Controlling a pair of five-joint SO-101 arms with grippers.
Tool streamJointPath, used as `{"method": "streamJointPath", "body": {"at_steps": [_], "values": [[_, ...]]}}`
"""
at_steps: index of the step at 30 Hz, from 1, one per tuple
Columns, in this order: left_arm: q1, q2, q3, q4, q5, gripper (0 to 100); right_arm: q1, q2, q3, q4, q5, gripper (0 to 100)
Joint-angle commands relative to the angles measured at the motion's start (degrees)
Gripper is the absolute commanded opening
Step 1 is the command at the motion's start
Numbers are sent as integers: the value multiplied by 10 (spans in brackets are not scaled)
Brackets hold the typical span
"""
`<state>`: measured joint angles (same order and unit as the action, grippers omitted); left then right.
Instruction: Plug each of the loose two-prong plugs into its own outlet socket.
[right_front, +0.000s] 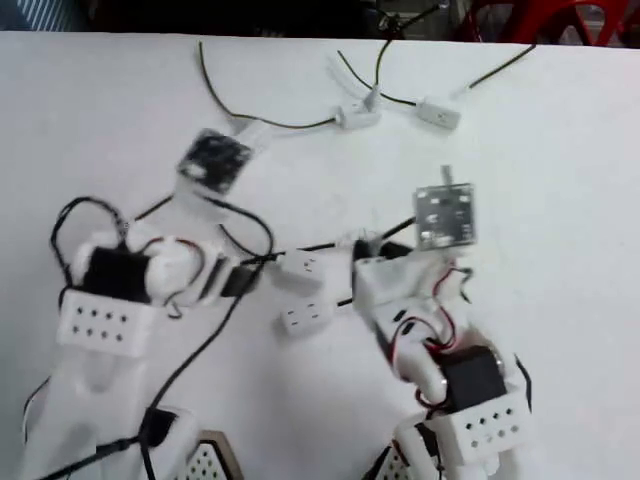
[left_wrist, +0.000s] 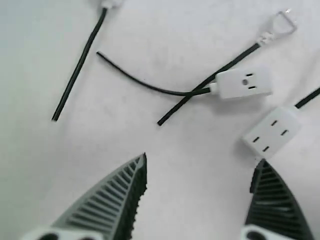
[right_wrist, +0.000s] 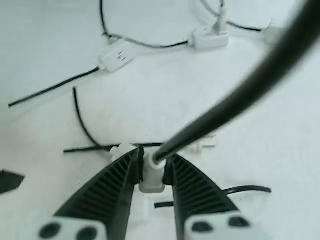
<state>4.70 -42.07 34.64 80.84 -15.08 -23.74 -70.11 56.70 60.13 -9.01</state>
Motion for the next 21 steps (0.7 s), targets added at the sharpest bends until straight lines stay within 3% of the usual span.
{"method": "streamJointPath", "body": {"at_steps": [1,10,21], "values": [[-89,-87,82,-40,-1,328,-79,28,-5,8,-5,18],[-194,-163,283,-172,-1,328,-201,95,136,-119,0,17],[-208,-163,345,-224,-1,328,-207,173,167,-222,0,17]]}}
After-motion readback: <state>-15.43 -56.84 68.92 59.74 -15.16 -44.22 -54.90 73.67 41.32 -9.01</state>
